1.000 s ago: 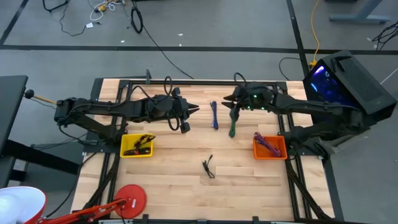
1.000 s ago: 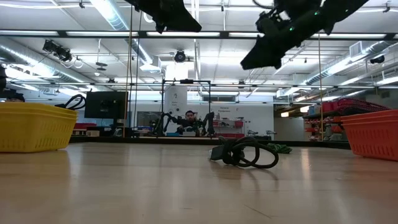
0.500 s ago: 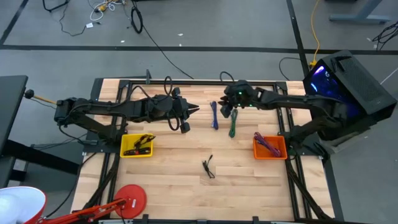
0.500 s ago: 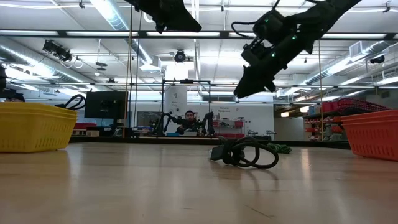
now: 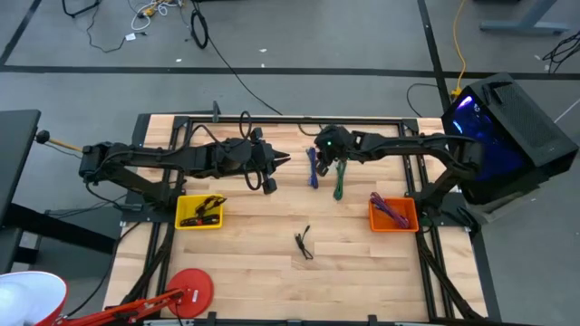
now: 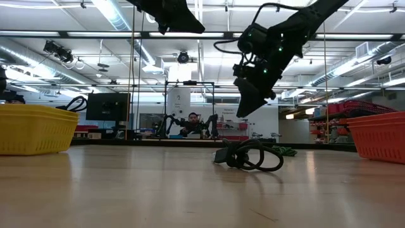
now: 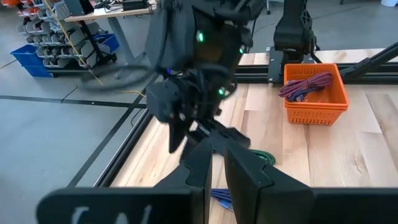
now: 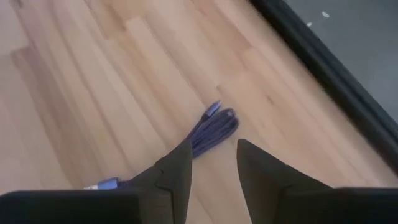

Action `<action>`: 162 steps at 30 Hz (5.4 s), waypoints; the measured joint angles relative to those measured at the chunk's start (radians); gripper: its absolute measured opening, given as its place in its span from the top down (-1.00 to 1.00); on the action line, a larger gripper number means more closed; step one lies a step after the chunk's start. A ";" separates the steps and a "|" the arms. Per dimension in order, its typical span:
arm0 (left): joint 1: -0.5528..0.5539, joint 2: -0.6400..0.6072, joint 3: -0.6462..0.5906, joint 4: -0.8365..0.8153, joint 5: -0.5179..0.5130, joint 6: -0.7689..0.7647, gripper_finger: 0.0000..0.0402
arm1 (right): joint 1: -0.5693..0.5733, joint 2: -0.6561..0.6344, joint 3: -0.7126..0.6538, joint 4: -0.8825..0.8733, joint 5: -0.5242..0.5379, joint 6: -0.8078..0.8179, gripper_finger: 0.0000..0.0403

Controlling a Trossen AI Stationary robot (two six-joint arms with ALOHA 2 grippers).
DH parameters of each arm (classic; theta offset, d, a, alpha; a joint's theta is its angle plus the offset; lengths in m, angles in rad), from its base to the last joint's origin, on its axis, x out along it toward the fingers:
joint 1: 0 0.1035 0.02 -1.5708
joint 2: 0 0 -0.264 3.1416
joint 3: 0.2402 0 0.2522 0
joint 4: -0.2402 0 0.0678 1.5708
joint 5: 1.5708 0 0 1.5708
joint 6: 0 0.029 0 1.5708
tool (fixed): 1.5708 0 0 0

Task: Pick & Place USB Port
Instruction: Put the blue USB cable into the orange bin

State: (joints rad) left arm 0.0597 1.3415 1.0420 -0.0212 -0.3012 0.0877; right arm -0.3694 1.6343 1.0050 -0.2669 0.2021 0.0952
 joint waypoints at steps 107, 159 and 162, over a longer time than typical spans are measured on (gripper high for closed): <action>-0.001 0.000 0.000 -0.052 0.052 -0.031 0.76 | 0.137 -0.174 0.140 -0.545 0.063 0.078 1.00; -0.001 0.000 -0.002 -0.089 0.052 -0.033 0.76 | 0.963 -0.511 0.005 -1.305 0.025 1.222 1.00; -0.001 0.000 -0.002 -0.089 0.052 -0.032 0.76 | 0.980 -0.511 -0.032 -1.305 0.027 1.273 1.00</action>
State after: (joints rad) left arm 0.0586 1.3418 1.0397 -0.1101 -0.2493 0.0559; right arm 0.6107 1.1229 0.9731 -1.5715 0.2289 1.3687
